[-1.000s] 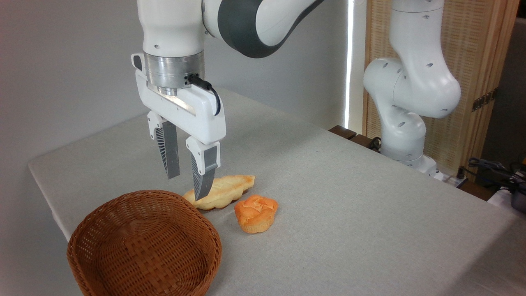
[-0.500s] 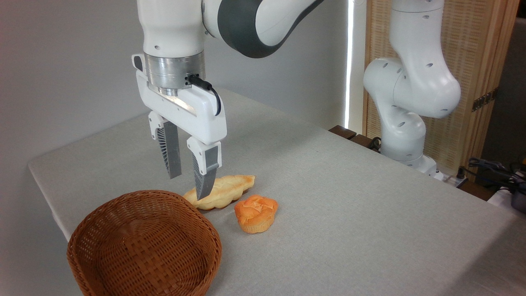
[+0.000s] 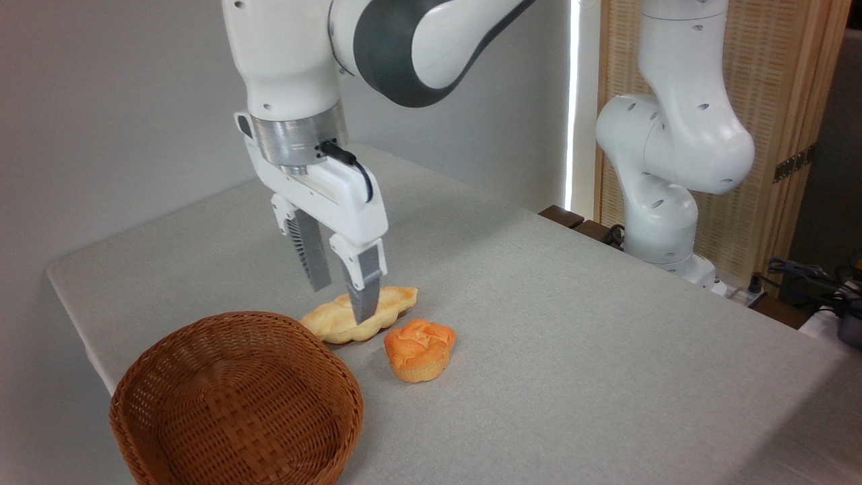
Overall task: Put bread into the basket
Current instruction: 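Move the open gripper over the orange bun and lower around it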
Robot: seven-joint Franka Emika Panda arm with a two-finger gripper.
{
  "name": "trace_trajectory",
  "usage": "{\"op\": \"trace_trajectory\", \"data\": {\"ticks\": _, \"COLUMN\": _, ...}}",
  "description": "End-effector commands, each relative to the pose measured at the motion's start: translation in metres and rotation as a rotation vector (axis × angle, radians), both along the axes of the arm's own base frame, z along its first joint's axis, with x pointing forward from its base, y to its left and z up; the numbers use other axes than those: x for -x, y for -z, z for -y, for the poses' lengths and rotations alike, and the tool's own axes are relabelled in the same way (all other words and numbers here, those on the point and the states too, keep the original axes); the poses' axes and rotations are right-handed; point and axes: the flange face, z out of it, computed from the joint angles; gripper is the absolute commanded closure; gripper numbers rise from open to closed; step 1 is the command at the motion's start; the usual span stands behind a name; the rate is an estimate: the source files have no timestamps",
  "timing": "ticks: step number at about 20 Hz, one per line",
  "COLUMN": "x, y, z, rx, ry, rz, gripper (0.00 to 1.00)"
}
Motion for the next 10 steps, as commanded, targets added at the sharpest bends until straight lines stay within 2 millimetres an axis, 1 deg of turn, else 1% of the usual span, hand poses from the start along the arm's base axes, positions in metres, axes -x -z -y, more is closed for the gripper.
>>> {"op": "trace_trajectory", "data": {"ticks": 1, "x": 0.035, "y": 0.016, "z": -0.02, "rx": 0.0, "ry": 0.003, "rz": -0.045, "gripper": 0.0}}
{"op": "trace_trajectory", "data": {"ticks": 4, "x": 0.042, "y": 0.028, "z": -0.026, "rx": -0.001, "ry": 0.018, "rz": -0.062, "gripper": 0.0}}
{"op": "trace_trajectory", "data": {"ticks": 6, "x": 0.047, "y": 0.036, "z": -0.042, "rx": -0.005, "ry": 0.015, "rz": -0.077, "gripper": 0.0}}
{"op": "trace_trajectory", "data": {"ticks": 8, "x": 0.046, "y": 0.038, "z": -0.043, "rx": -0.005, "ry": 0.029, "rz": -0.07, "gripper": 0.0}}
{"op": "trace_trajectory", "data": {"ticks": 10, "x": 0.046, "y": 0.049, "z": -0.043, "rx": -0.005, "ry": 0.037, "rz": -0.067, "gripper": 0.0}}
